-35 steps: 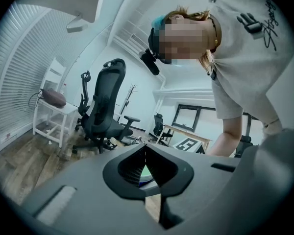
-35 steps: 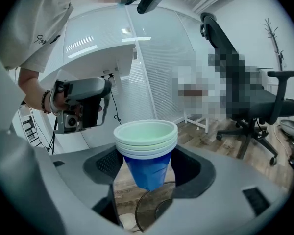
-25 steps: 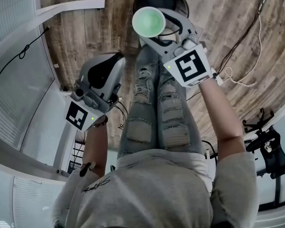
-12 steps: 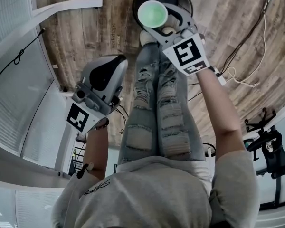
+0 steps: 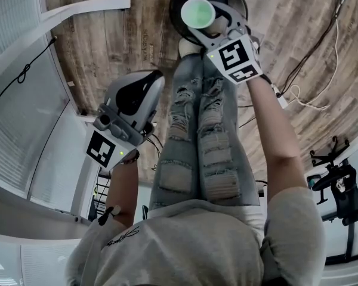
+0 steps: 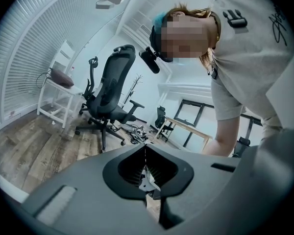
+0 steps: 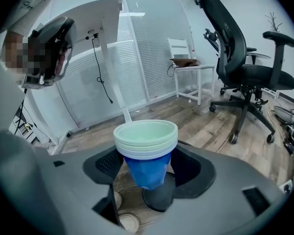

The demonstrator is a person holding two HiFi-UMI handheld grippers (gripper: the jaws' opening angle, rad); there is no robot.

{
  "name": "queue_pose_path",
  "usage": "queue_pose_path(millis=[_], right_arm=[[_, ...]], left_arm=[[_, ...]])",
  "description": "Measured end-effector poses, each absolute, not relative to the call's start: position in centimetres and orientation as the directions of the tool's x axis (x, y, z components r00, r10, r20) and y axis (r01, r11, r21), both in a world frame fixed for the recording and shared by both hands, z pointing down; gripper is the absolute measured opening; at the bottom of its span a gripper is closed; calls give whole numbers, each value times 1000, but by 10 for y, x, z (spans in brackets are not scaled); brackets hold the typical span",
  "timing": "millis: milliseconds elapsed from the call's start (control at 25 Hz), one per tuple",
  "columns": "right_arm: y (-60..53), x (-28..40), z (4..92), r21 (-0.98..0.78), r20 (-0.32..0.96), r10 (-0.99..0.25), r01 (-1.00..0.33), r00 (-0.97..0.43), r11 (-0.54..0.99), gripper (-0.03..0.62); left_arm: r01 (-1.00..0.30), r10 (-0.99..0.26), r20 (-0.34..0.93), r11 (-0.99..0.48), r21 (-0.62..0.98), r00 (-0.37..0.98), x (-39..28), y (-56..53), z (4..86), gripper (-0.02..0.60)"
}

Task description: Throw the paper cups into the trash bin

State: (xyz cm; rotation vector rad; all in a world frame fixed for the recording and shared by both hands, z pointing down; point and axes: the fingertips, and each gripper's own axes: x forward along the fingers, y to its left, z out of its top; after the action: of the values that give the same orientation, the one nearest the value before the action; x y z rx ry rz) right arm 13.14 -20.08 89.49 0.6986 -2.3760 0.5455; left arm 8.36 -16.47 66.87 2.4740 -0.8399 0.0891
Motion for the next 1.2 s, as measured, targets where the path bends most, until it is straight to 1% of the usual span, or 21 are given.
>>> queue_pose_path(millis=[240, 440, 720, 1200], right_arm=[[-200, 134, 918, -222, 672, -338, -616, -658, 756, 295], [-198, 136, 941, -285, 692, -324, -656, -645, 699, 295], [-191, 138, 970, -306, 741, -278, -676, -611, 671, 295], [-193, 137, 1003, -321, 780, -248, -707, -575, 630, 295]], left_arm=[[-583, -546, 226, -673, 456, 807, 86, -167, 671, 6], [-586, -546, 233, -668, 459, 805, 84, -167, 676, 5], [-582, -553, 217, -659, 476, 804, 88, -173, 674, 6], [-561, -536, 210, -664, 494, 818, 95, -175, 677, 6]])
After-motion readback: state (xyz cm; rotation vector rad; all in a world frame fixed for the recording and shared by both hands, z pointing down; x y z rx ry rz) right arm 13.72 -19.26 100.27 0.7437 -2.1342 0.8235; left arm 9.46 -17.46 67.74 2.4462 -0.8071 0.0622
